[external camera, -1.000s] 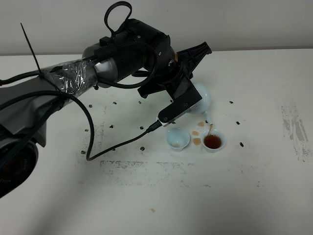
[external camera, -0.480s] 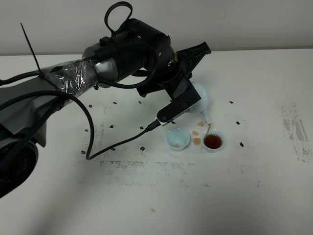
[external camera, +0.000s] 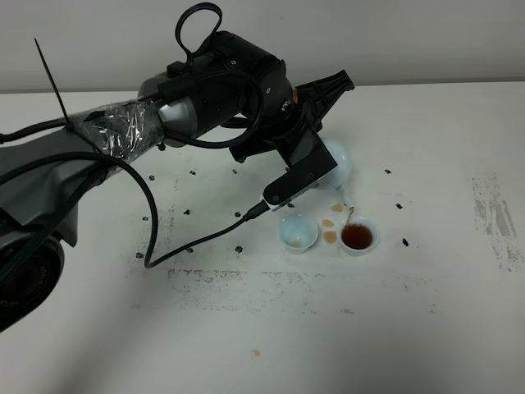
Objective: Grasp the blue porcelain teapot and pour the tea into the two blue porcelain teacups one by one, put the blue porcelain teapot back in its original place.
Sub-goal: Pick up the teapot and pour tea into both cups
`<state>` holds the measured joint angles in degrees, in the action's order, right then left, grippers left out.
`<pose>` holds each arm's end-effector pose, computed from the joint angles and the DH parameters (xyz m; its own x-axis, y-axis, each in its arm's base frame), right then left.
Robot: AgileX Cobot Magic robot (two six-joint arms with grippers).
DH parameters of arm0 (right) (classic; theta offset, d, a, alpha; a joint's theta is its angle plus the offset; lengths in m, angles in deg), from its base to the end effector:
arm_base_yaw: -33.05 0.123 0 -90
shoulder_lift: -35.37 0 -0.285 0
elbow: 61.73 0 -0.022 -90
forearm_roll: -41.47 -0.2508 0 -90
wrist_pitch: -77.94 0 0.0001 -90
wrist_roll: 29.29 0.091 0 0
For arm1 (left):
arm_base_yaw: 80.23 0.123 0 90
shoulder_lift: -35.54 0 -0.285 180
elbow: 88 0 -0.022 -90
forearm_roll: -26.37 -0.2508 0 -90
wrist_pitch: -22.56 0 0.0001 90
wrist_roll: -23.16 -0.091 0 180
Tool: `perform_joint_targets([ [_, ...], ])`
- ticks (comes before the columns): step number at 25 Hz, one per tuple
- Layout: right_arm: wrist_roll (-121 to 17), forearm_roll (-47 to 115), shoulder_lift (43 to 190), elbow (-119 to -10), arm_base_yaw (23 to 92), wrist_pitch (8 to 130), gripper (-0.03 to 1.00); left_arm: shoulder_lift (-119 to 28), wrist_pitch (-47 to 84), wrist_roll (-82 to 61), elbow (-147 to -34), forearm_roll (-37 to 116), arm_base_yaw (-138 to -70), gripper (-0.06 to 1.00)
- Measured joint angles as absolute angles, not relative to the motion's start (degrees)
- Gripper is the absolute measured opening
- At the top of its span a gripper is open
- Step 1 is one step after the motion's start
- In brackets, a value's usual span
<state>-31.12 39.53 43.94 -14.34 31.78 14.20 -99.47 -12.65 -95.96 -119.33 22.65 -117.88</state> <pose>-0.0073 0.0029 0.2790 -0.4950 -0.0060 -0.8689 -0.0126 0.9999 0.0003 0.4061 -0.3090 0.2180 0.8175 0.4378 0.3742 0.1900 -0.8184 0.5423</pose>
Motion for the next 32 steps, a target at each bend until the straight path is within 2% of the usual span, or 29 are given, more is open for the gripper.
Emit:
perform_joint_targets([
  [18,-31.12,39.53,43.94,-14.34,31.78,14.2,0.42,-99.47,-12.65,-94.53,-119.33,27.61,-117.9,0.04],
  [25,-31.12,39.53,43.94,-14.34,31.78,14.2,0.42,-99.47,-12.65,-88.1,-119.33,33.64,-117.7,0.04],
  [32,-31.12,39.53,43.94,-14.34,31.78,14.2,0.42,-99.47,-11.72,-74.5,-119.33,35.89,-116.7,0.04],
])
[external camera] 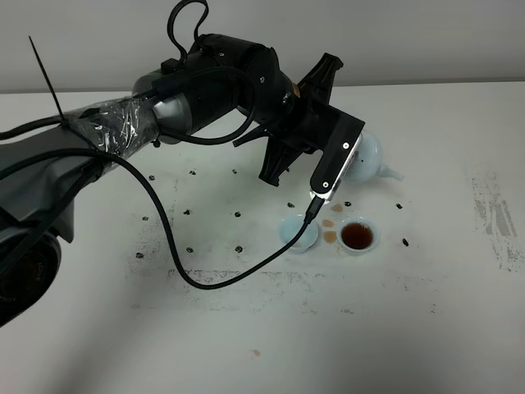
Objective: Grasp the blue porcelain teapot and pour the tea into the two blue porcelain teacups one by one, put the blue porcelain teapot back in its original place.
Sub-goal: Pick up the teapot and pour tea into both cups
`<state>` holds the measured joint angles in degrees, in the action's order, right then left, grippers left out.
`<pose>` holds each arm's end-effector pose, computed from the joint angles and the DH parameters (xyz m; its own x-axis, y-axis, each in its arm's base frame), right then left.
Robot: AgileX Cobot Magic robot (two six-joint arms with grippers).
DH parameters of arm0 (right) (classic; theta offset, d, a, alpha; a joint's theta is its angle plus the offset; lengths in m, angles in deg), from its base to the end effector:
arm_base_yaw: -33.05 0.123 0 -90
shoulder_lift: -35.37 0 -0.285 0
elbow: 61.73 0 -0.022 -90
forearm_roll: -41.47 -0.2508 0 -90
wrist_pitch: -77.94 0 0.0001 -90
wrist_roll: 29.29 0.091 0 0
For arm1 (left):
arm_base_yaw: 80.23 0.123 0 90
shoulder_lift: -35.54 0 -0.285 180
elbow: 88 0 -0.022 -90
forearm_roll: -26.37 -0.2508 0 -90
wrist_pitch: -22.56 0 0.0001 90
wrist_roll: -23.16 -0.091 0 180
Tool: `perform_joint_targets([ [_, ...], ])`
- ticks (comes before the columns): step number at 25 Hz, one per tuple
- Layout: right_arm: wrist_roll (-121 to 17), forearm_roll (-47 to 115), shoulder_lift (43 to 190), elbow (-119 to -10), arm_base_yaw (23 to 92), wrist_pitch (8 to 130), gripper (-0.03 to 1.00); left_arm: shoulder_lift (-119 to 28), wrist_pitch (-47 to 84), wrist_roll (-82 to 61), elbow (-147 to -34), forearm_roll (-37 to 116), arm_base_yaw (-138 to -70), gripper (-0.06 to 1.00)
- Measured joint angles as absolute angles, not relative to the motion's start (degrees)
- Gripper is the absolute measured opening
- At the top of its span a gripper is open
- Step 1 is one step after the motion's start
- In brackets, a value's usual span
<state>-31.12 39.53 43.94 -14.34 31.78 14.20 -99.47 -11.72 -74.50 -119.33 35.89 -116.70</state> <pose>-0.0073 0.0029 0.2790 -0.4950 -0.0060 -0.8689 -0.0126 0.9999 0.0003 0.4063 -0.3109 0.2196 0.6400 0.7651 -0.0715 0.5963 -0.4358 0.6741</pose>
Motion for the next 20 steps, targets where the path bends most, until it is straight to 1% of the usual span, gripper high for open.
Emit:
perform_joint_targets([
  [10,-31.12,39.53,43.94,-14.34,31.78,14.2,0.42,-99.82,-11.2,-46.14,-119.38,38.23,-115.86,0.04],
  [13,-31.12,39.53,43.94,-14.34,31.78,14.2,0.42,-101.25,-12.39,-42.33,-119.38,38.28,-115.69,0.04],
  [20,-31.12,39.53,43.94,-14.34,31.78,14.2,0.42,-104.02,-14.18,-41.08,-119.38,38.22,-115.53,0.04],
])
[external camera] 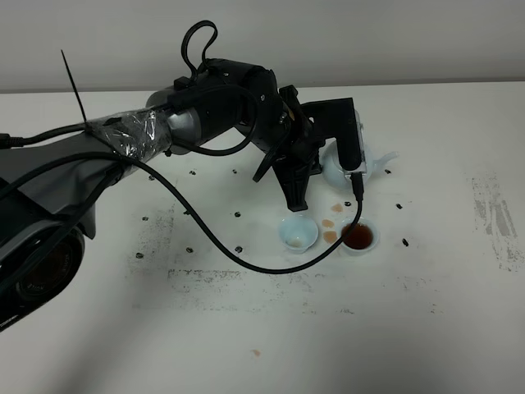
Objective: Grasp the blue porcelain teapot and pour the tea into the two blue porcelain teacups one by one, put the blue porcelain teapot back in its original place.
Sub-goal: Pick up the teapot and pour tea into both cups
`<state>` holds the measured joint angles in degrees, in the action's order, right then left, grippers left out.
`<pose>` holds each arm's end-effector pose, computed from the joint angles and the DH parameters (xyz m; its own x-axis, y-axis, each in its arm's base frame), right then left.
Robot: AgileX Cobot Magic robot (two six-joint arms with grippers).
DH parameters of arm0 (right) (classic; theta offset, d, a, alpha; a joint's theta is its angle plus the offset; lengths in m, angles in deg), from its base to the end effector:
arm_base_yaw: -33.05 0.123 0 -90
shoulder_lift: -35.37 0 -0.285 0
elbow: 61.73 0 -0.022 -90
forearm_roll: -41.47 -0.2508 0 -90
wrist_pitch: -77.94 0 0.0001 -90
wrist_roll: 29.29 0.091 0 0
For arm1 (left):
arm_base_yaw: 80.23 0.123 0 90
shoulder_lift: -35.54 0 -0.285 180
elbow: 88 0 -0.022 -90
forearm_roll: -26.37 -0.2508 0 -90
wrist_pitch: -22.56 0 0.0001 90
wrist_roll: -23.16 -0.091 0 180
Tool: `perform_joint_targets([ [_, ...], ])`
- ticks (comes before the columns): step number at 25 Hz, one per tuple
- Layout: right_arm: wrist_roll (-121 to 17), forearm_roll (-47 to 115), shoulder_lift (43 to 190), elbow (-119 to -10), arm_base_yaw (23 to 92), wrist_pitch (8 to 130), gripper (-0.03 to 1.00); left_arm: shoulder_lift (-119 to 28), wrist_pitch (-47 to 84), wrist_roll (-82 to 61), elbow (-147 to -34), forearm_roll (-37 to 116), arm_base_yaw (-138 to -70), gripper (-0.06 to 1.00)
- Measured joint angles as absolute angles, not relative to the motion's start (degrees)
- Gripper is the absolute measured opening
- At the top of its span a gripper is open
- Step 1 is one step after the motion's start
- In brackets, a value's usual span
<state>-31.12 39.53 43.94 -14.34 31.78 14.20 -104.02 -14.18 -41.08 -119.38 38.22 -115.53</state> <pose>-0.0073 0.0029 0.2790 -0.4950 -0.0060 -0.8689 -0.0126 0.9999 0.0003 0.4135 -0.3065 0.1771 0.1325 0.8985 -0.4184 0.9063 0.0611 0.4182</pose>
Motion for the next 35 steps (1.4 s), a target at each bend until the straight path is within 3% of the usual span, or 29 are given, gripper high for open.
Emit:
perform_joint_targets([
  [19,-31.12,39.53,43.94,-14.34,31.78,14.2,0.42,-106.33,-14.21,-40.87,-119.38,38.22,-115.53,0.04],
  [35,-31.12,39.53,43.94,-14.34,31.78,14.2,0.42,-92.98,-32.62,-29.05,-119.45,32.76,-112.52,0.04],
])
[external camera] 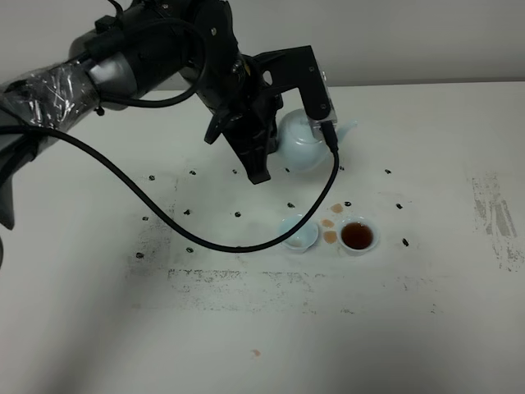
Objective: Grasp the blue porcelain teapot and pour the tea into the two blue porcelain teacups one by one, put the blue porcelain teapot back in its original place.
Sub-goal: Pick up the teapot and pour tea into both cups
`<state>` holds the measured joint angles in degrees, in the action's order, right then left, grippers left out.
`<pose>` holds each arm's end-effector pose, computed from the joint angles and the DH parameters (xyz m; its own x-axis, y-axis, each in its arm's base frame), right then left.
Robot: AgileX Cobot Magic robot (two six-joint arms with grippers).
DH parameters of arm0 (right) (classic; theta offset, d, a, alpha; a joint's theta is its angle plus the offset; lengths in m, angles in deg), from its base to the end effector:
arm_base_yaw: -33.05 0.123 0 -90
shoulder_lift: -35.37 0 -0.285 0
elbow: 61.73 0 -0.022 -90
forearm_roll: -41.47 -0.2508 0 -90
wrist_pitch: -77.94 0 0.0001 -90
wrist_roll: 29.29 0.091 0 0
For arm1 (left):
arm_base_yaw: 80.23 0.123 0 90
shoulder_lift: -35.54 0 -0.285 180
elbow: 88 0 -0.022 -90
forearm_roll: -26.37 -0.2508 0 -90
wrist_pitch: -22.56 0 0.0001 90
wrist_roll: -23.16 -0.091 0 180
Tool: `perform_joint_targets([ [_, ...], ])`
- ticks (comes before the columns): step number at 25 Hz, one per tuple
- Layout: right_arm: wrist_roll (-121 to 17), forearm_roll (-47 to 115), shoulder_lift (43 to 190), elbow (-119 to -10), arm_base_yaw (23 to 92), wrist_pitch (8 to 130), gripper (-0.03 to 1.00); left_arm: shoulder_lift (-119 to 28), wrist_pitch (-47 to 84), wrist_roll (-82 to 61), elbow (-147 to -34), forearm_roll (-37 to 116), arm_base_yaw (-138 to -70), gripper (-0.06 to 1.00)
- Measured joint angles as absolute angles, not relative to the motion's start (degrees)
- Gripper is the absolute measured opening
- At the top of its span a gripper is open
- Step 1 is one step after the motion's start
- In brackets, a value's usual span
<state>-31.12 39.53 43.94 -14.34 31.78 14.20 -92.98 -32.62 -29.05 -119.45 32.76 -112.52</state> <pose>-0.0073 0.0029 0.2790 -0.4950 -0.0060 -0.8689 -0.0126 0.9999 0.0003 0.3941 -0.2589 0.2568 -0.0686 0.9263 -0.3704 0.9360 0.1883 0.2975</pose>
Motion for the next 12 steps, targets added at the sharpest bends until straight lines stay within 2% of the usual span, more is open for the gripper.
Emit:
perform_joint_targets([
  [5,-31.12,39.53,43.94,-14.34,31.78,14.2,0.42,-91.12,-34.08,-28.68,-117.6,32.76,-111.17,0.04],
  [12,-31.12,39.53,43.94,-14.34,31.78,14.2,0.42,-84.78,-26.59,-28.07,-104.19,32.1,-109.09,0.04],
])
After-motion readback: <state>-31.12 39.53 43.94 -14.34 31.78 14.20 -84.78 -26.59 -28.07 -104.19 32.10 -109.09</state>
